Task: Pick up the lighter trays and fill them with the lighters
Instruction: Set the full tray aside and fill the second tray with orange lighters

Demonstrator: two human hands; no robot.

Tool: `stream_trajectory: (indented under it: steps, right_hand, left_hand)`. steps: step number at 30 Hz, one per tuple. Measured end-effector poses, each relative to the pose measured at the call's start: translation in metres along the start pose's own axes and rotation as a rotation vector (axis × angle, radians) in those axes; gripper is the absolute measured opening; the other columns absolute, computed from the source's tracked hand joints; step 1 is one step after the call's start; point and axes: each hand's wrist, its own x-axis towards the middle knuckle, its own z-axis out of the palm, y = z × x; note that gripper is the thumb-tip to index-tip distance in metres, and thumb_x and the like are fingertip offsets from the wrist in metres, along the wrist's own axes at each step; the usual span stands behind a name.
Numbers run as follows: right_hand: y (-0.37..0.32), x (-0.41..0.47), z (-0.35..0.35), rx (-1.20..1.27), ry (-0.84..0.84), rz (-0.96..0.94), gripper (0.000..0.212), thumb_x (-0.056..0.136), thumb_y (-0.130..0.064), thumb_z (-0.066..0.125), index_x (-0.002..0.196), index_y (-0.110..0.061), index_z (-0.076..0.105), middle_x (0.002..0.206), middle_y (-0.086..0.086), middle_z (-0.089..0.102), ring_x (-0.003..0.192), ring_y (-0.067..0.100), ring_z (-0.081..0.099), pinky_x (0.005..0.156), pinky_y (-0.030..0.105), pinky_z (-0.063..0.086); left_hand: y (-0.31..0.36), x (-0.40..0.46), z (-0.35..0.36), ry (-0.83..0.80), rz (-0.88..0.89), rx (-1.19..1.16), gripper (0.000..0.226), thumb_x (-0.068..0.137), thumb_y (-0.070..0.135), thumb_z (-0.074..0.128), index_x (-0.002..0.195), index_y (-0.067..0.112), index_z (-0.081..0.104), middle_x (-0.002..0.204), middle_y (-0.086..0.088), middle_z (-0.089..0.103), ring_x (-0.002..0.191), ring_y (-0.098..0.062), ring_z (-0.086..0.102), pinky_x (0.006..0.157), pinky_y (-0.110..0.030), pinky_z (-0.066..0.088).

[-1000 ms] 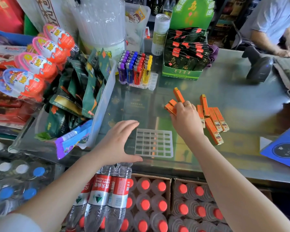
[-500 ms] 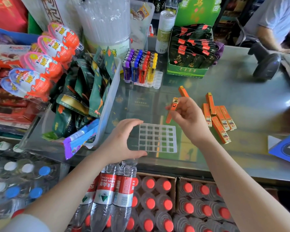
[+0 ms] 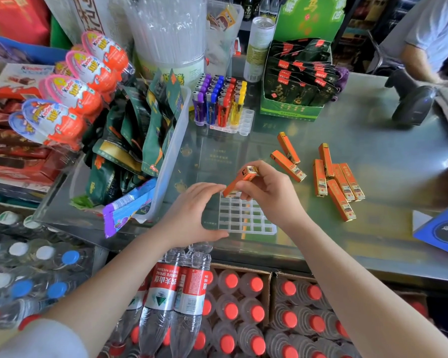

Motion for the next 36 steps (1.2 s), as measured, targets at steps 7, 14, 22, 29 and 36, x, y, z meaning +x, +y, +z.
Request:
stream_trajectory:
  steps: [7,14,22,29,36]
  right_hand:
    - [0.001,0.005,-0.004,-0.126,-0.01,-0.024,0.005,0.088,-0.007,0.055,0.092,-0.007,0.057,0.071,-0.002,0.064,0.066,0.008,0.063,0.067,0.023,0.055]
    - [-0.002,0.005,0.001,-0.187,-0.055,-0.086,0.008,0.09,-0.007,0.052,0.096,-0.003,0.056,0.08,0.01,0.067,0.069,0.012,0.066,0.07,0.029,0.056]
    - [-0.005,0.007,0.002,-0.32,-0.07,-0.213,0.01,0.088,-0.008,0.054,0.094,0.0,0.056,0.084,0.012,0.062,0.075,0.029,0.062,0.07,0.046,0.052]
    - [-0.004,0.009,0.008,-0.43,-0.109,-0.25,0.015,0.089,-0.012,0.055,0.099,-0.002,0.056,0.089,0.01,0.058,0.072,0.027,0.057,0.068,0.044,0.049]
    - [-0.001,0.007,0.007,-0.514,-0.093,-0.31,0.019,0.088,-0.018,0.057,0.099,-0.003,0.057,0.09,0.01,0.061,0.07,0.028,0.058,0.062,0.042,0.051]
  left_hand:
    - [0.001,0.0,-0.002,-0.001,-0.035,-0.054,0.089,0.055,0.056,0.071,0.13,0.022,0.038,0.123,0.015,0.04,0.12,-0.007,0.037,0.103,-0.031,0.031]
    - [0.007,-0.002,-0.004,0.005,-0.071,-0.088,0.086,0.06,0.038,0.081,0.131,0.021,0.036,0.121,0.016,0.037,0.117,-0.002,0.034,0.098,-0.02,0.025]
    - [0.008,-0.003,-0.004,0.0,-0.085,-0.072,0.086,0.06,0.038,0.08,0.132,0.021,0.036,0.118,0.016,0.036,0.112,0.003,0.03,0.09,-0.005,0.019]
    - [0.012,-0.003,-0.006,-0.002,-0.087,-0.109,0.079,0.061,0.035,0.08,0.127,0.025,0.039,0.117,0.017,0.037,0.11,0.005,0.03,0.092,-0.013,0.023]
    - [0.014,-0.003,-0.007,-0.005,-0.107,-0.101,0.083,0.06,0.035,0.081,0.13,0.025,0.036,0.119,0.018,0.036,0.114,0.003,0.031,0.095,-0.017,0.024]
